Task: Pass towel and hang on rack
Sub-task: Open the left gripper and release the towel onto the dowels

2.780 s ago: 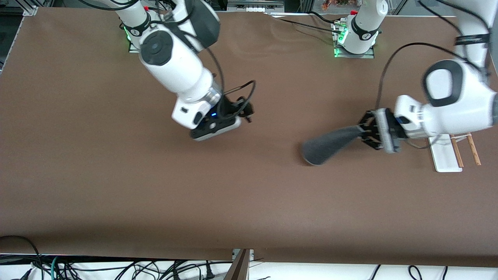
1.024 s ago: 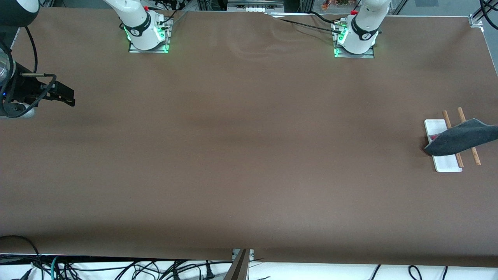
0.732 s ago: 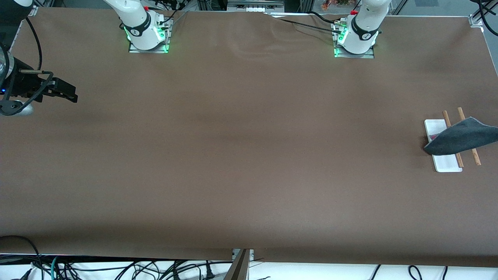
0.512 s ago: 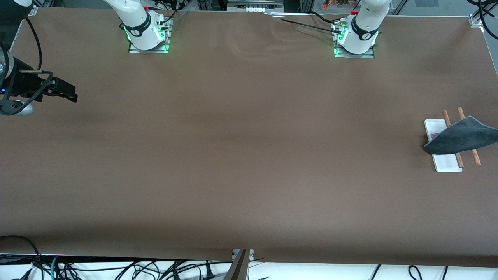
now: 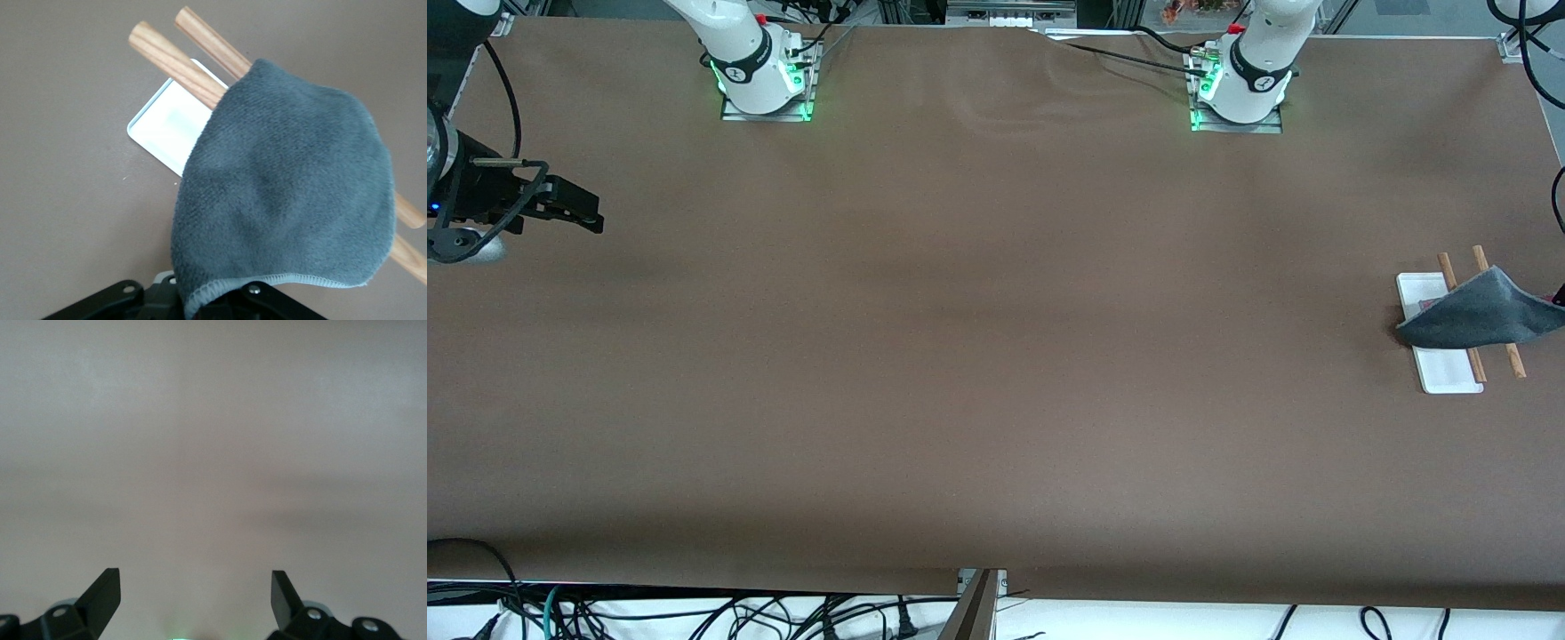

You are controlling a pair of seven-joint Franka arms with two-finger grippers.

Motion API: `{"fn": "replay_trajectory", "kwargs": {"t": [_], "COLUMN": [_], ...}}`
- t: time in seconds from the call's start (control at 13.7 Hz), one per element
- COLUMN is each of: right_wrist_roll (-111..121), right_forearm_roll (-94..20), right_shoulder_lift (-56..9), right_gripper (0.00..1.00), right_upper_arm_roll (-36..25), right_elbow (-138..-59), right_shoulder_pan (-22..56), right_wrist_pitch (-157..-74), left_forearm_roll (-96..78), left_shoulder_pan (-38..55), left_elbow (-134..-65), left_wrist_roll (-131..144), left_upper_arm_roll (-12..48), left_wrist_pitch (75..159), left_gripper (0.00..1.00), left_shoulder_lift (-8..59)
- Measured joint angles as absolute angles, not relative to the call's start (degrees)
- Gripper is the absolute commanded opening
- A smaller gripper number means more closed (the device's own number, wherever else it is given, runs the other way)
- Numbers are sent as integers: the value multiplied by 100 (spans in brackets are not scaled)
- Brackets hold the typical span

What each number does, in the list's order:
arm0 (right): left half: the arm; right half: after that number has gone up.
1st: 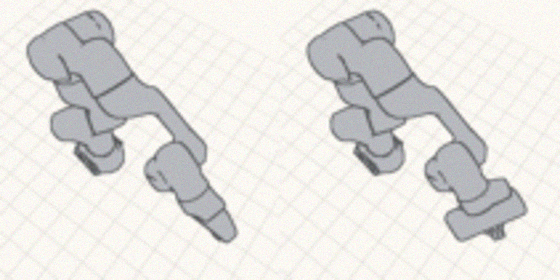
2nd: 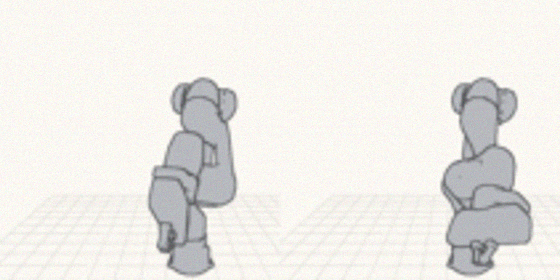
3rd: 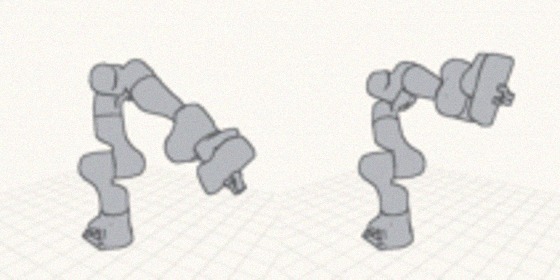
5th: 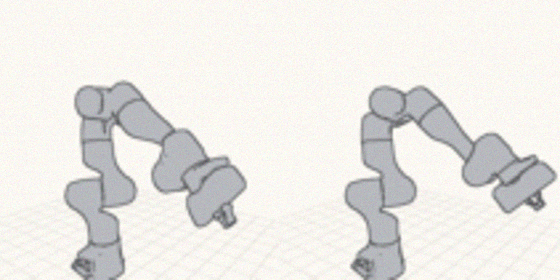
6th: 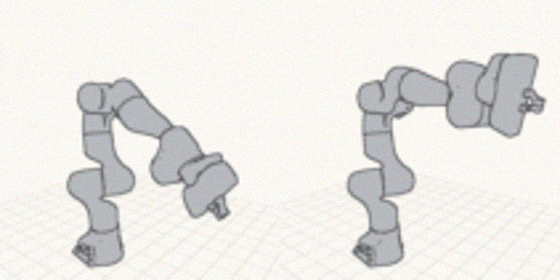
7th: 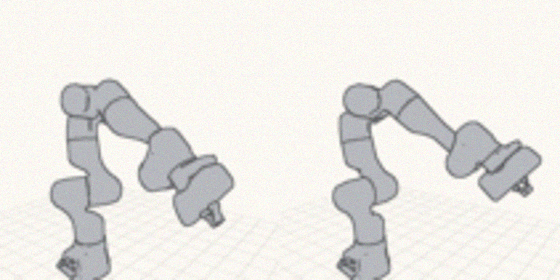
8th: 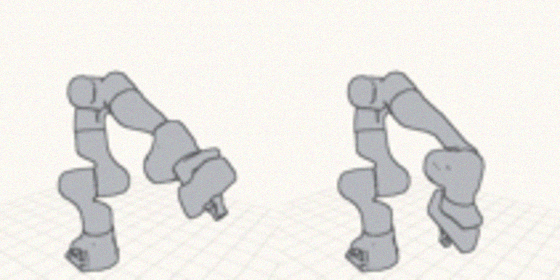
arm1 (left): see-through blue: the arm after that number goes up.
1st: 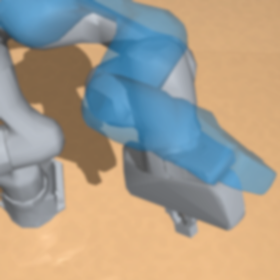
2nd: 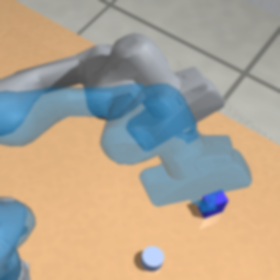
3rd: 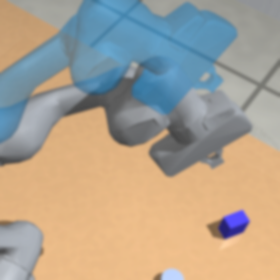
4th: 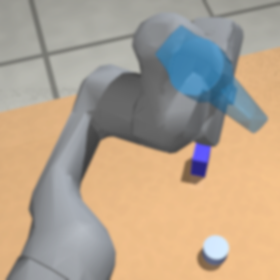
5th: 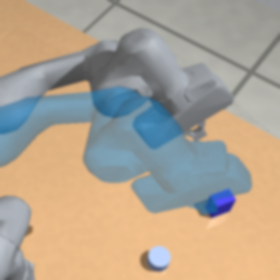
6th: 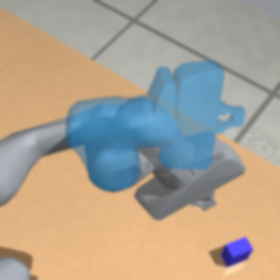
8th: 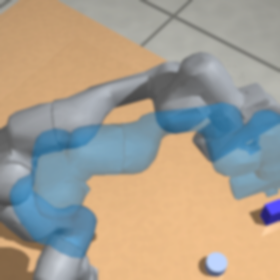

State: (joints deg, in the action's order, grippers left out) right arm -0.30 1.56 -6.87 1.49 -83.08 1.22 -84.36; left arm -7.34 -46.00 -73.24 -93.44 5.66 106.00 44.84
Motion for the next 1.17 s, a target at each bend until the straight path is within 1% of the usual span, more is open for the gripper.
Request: {"fn": "replay_trajectory", "kwargs": {"t": [0.44,0.66,0.8,0.95,1.17], "right_wrist_roll": [-13,-11,-11,-11,-11], "right_forearm_roll": [157,157,157,157,157], "right_shoulder_lift": [-775,-789,-789,-789,-789], "right_gripper": [100,100,100,100,100], "right_upper_arm_roll": [151,164,170,172,173], "right_elbow": [-8179,-8163,-8160,-8159,-8158], "right_shoulder_pan": [117,117,116,116,115], "right_wrist_pitch": [-8392,-8392,-8392,-8392,-8393], "left_forearm_roll": [-734,-727,-661,-635,-406], "left_shoulder_pan": [-4601,-4586,-4540,-4392,-3767], "left_elbow": [-7300,-7092,-6972,-6922,-6912], "left_wrist_roll": [-9345,-9345,-9343,-9193,-8105], "left_upper_arm_roll": [566,599,650,697,731], "left_wrist_pitch": [10787,10782,10620,10120,9242], "left_gripper": [100,100,100,100,100], "left_shoulder_lift": [4655,4588,4336,3905,3229]}}
